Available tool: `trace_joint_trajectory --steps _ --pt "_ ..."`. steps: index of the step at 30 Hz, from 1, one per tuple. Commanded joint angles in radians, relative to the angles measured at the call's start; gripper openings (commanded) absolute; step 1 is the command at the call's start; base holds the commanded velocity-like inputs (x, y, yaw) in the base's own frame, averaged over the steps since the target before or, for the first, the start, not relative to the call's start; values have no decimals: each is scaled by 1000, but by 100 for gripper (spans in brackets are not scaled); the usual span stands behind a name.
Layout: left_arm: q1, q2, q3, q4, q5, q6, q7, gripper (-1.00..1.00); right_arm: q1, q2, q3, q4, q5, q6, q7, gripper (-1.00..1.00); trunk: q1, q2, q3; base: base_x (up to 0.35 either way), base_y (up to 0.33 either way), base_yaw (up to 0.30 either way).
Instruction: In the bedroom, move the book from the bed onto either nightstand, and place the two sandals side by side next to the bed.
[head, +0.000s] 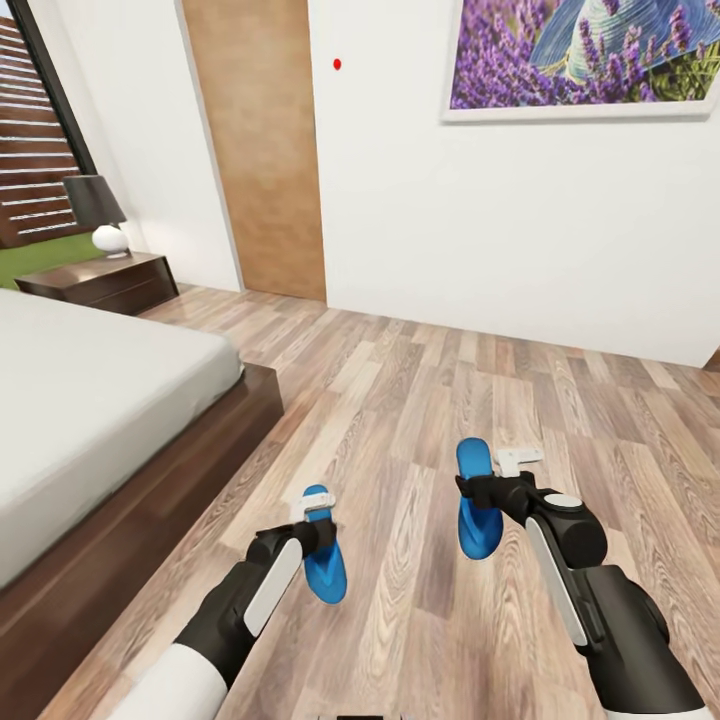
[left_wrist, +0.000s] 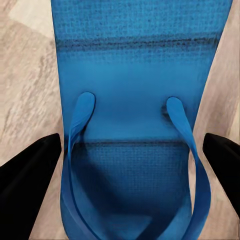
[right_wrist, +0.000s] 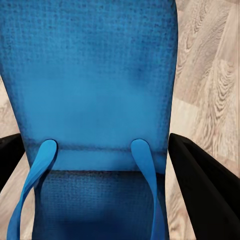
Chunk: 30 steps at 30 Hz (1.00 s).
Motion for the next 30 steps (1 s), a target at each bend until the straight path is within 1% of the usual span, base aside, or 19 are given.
trace_joint_trajectory --steps 1,2,3,7,8,9,10,11,15,17,18,19,21,30 --pt "2 0 0 -2 13 -1 10 -100 -1 -2 0 -1 -6 5 -1 -100 0 0 -1 328 0 0" --pt "5 -1 1 -3 15 -2 10 -100 0 -3 0 -1 -6 5 -1 -100 0 0 -1 329 0 0" --pt "9 -2 4 -5 29 -2 11 -100 0 -5 -2 -1 -6 5 -1 -100 0 0 -1 330 0 0" --pt "12 2 8 -7 62 -1 11 -100 0 -6 -4 -1 -5 5 -1 -100 0 0 -1 330 -6 0" --pt "12 4 10 -7 82 -1 11 -100 0 -6 -5 -1 -5 6 -1 -100 0 0 -1 331 -50 0" --pt "13 4 11 -7 91 -1 12 -100 0 -6 -4 -1 -5 6 -1 -100 0 0 -1 331 -63 0" --pt "13 4 11 -7 91 -1 12 -100 0 -6 -4 -1 -5 6 -1 -100 0 0 -1 331 -63 0" --pt "13 6 12 -6 105 -1 12 -100 0 -5 -2 -1 -5 6 -1 -100 0 0 -1 331 -84 30" --pt "8 4 17 -2 123 -1 32 -100 2 -2 1 -1 -5 6 -1 -100 0 0 1 331 -105 99" --pt "-18 -1 31 6 138 -1 58 -100 3 0 2 -1 -5 6 -1 -100 0 0 2 329 -133 176" --pt "-106 -20 40 76 214 -5 84 -100 2 2 -3 -1 -5 19 -1 -100 0 0 2 316 -172 201" --pt "-121 -25 40 98 233 -8 88 -100 0 2 -5 -1 -5 37 -1 -100 0 0 2 314 -178 134" --pt "-142 -28 42 127 252 -12 93 -100 -4 2 -6 -1 -5 65 -1 -100 0 0 2 313 -183 75" --pt "-151 -28 45 156 259 -26 103 -100 -3 4 -6 -1 -5 78 -1 -100 0 0 2 310 -189 17"
